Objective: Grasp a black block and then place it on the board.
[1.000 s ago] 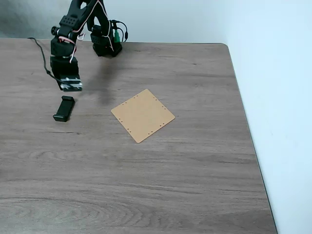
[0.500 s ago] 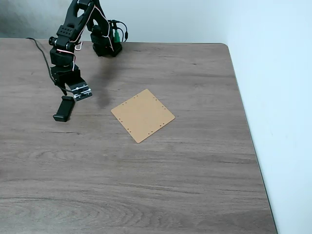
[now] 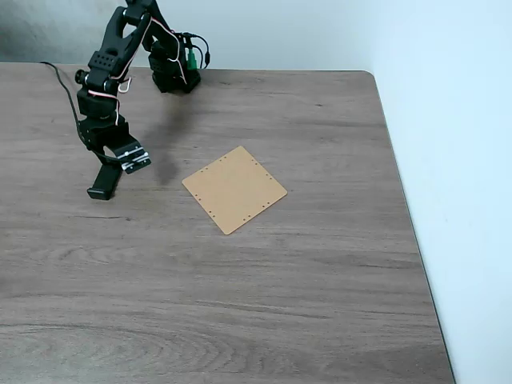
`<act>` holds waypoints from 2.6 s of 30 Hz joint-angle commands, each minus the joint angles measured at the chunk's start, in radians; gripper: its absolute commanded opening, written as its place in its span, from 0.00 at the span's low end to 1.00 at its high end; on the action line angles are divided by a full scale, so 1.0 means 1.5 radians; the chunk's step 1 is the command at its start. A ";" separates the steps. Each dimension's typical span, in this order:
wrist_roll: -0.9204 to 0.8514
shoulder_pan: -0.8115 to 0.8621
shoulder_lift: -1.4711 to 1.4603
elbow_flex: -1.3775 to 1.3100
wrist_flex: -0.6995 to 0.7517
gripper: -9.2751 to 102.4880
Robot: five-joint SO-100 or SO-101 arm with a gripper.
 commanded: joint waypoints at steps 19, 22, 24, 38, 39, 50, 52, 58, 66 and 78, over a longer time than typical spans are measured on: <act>-0.013 0.025 -0.038 -0.055 0.022 0.23; -0.014 0.027 -0.043 -0.057 0.024 0.22; -0.016 0.029 -0.047 -0.058 0.026 0.21; -0.005 0.032 -0.038 -0.016 0.020 0.09; -0.004 0.032 -0.036 -0.016 0.024 0.09; 0.202 -0.053 0.065 -0.051 0.118 0.09; 0.286 -0.092 0.088 -0.051 0.121 0.09; 0.602 -0.230 0.123 -0.047 0.058 0.09; 0.963 -0.403 0.118 -0.069 -0.025 0.09; 1.235 -0.560 -0.001 -0.132 -0.109 0.08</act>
